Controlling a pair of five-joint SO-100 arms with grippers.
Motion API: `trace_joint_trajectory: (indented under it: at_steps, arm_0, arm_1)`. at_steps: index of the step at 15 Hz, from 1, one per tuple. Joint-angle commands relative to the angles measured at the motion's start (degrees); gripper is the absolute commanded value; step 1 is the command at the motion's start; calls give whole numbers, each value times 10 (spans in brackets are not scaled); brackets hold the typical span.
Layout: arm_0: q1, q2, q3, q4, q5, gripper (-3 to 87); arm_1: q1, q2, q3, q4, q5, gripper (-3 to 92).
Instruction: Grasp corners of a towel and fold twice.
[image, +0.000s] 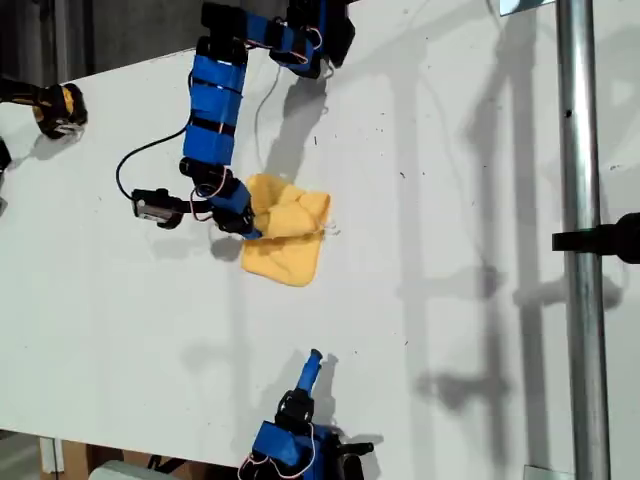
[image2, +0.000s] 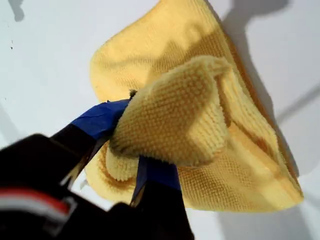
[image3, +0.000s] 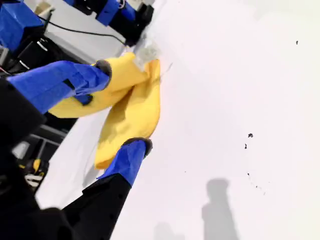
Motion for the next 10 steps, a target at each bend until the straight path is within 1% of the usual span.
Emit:
trace_joint_trajectory:
  at_steps: [1,3,4,5,6,7,8,10]
  arm_0:
    - [4,4,0,-15,-9,239]
    - [4,4,1,-17,-11,239]
    - [4,4,3,-17,-13,240]
    - [3,4,3,-17,-14,240]
    - [2,4,4,-17,-15,240]
    - [0,4,4,-17,-15,240]
    - [-1,4,4,-18,-15,240]
    - [-4,4,7,-25,-10,230]
  arm_1:
    - [4,-32,-60,-46,-7,-1]
    - [3,-75,-102,-62,-7,2]
    - [2,-84,-117,-69,-7,61]
    - [0,-87,-133,-71,-11,137]
    - [-7,-83,-153,-69,-38,309]
    - [-13,-65,-159,-73,-46,442]
    - [-18,-39,-157,-78,-56,448]
    - [-21,33,-135,-82,-60,414]
